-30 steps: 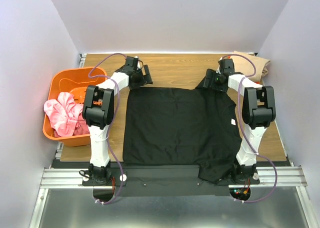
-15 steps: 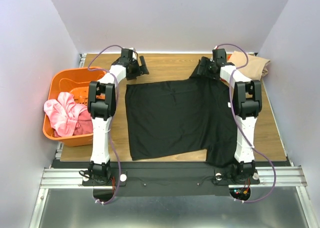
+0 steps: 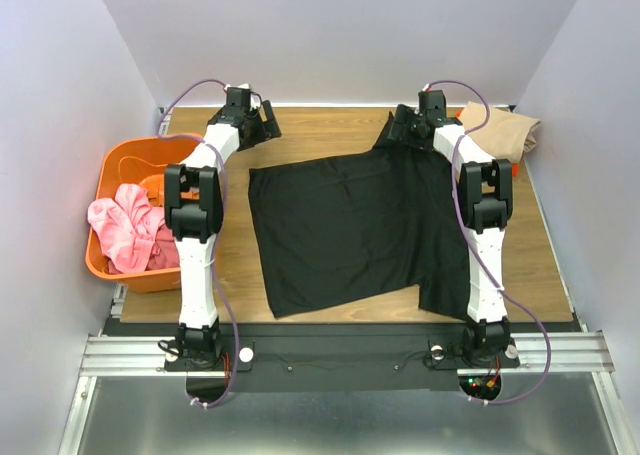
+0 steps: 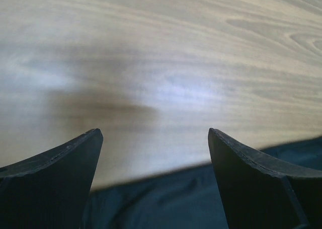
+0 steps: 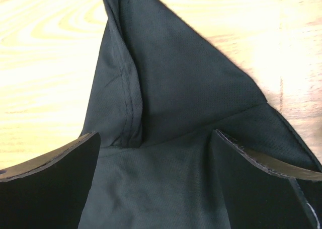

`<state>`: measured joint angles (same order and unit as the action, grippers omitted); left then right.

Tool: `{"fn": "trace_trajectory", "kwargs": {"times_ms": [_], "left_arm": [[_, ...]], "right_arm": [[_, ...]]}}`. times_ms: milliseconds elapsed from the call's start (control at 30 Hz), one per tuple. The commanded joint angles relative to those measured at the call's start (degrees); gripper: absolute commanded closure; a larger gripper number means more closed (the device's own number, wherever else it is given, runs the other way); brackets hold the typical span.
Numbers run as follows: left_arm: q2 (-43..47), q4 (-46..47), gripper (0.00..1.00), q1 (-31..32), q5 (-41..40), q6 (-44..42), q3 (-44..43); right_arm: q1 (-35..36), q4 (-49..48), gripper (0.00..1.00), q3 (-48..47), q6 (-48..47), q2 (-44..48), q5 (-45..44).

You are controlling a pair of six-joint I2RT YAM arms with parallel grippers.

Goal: Fold and stack the t-shirts
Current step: Flatten the tshirt out

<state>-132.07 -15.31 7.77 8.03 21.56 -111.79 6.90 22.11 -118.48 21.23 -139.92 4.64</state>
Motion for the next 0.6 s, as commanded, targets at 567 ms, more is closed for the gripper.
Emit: {"fn": "trace_trajectory", "kwargs": {"times_ms": [567], "left_arm": [[20.7, 1.9, 0.02, 9.6, -6.5, 7.5, 28.2]], "right_arm": [[1.1, 4.2, 0.02, 18.8, -8.5, 21.7, 1.5]]}}
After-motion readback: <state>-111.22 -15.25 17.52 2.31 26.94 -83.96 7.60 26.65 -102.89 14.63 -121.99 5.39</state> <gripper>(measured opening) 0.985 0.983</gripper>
